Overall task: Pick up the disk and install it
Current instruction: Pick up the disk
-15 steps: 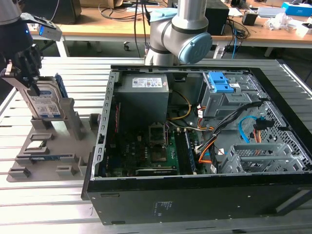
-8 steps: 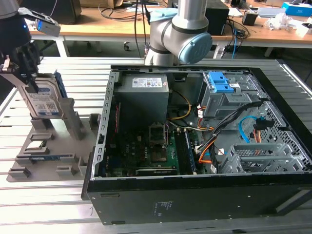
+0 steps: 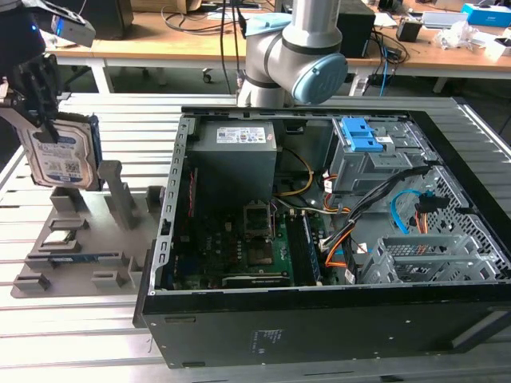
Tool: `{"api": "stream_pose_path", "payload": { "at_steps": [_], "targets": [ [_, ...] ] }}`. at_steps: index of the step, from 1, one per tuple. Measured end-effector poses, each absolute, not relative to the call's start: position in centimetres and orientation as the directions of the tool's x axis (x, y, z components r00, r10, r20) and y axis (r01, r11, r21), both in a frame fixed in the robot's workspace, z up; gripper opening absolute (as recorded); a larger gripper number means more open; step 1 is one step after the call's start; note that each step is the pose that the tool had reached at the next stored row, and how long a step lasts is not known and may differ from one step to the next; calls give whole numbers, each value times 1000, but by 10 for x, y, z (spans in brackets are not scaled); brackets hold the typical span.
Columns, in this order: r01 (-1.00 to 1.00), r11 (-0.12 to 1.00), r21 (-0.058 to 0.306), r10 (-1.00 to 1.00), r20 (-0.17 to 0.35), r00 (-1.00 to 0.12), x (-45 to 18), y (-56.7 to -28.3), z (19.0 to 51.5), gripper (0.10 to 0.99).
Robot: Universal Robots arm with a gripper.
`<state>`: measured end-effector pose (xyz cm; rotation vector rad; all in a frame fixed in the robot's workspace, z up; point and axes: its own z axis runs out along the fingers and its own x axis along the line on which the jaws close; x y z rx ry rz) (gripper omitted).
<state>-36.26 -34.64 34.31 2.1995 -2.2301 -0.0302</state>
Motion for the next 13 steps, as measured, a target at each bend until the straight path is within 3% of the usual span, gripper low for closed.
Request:
{"api": "stream_pose_path", "payload": {
  "at_steps": [13],
  "targets": [
    [-1000,14,20,-1000,-7,-14,-363,-346,369,365]
  ]
}}
